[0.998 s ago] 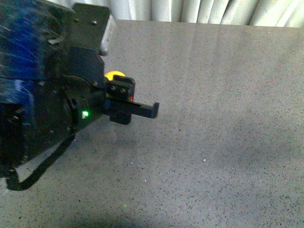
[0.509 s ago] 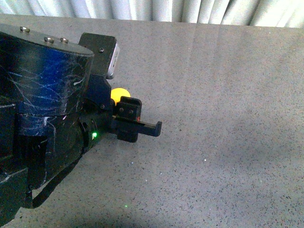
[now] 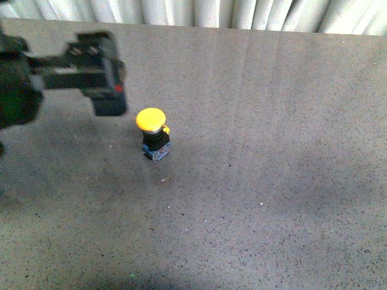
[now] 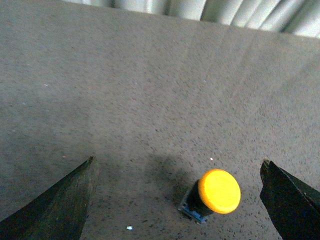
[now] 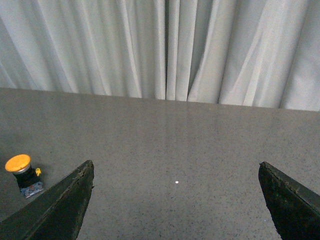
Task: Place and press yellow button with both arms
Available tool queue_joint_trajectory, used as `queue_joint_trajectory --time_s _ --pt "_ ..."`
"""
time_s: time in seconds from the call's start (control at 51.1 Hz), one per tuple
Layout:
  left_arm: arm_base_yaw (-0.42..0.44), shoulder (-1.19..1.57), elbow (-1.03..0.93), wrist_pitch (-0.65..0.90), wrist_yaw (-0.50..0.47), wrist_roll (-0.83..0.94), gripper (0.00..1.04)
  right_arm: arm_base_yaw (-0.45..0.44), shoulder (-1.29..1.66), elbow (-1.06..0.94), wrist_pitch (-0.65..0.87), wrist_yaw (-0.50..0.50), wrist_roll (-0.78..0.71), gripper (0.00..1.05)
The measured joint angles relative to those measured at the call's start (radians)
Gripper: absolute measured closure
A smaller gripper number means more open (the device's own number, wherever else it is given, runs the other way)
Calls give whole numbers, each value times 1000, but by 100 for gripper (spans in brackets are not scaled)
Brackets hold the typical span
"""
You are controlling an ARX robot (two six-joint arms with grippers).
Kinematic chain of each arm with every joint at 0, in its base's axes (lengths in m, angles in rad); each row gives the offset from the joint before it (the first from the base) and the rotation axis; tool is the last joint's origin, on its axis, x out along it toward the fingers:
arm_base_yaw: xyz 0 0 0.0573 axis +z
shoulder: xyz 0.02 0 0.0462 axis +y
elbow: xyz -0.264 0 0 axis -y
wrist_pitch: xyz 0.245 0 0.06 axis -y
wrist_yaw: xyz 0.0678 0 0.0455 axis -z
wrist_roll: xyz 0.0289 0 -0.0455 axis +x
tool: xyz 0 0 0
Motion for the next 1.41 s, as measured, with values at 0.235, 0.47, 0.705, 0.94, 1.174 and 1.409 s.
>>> queue_joint_trajectory --time_s 0.235,0.47,0.705,0.94,1.174,1.409 --pt "237 -231 -135 147 -13 92 22 0 0 0 0 -2 0 9" --pt "371 -488 -307 190 64 223 62 -67 534 293 -393 -324 133 9" --pt "374 -600 -411 175 68 241 103 77 1097 528 -32 -201 -74 9" --pt "374 -787 -449 20 66 242 103 279 1453 760 44 -169 -188 9" --pt "374 -956 -463 -130 67 242 103 395 1680 945 48 -149 -214 21" --pt "374 -1111 -463 -272 67 242 103 452 1835 1037 40 -146 -229 65"
